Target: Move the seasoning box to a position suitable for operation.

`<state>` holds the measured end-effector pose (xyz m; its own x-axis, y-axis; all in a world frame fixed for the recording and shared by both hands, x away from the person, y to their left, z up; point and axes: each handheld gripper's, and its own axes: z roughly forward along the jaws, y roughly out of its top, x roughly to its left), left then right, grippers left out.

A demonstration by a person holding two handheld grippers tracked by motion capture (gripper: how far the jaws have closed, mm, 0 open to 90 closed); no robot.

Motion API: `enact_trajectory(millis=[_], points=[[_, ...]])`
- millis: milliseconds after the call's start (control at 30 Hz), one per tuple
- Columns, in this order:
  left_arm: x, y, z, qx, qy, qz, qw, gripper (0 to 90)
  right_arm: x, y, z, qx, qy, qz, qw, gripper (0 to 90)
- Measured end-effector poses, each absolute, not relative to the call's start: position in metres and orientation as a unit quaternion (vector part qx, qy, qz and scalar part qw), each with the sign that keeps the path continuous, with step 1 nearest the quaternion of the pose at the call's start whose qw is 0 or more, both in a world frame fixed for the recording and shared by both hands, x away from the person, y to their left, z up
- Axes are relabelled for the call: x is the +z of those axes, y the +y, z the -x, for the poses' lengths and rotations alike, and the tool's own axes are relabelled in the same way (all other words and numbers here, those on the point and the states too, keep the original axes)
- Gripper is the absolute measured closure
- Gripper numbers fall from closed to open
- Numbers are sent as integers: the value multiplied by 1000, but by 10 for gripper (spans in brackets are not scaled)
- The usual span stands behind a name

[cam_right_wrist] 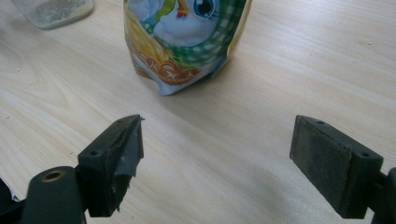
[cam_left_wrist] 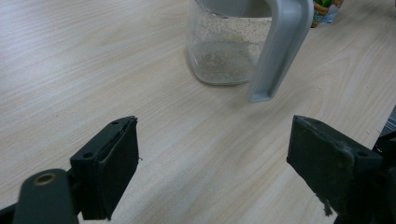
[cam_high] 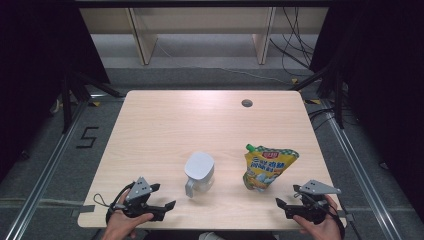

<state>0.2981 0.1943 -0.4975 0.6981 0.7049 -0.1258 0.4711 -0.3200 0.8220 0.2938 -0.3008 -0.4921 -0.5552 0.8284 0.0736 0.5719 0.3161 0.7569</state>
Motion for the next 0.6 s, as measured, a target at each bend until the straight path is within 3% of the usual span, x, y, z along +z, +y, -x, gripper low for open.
enact_trajectory(millis=[600], points=[[-491,170,-299,125,363,-790,477,209,-494,-297,-293,382,791,-449,161,192]])
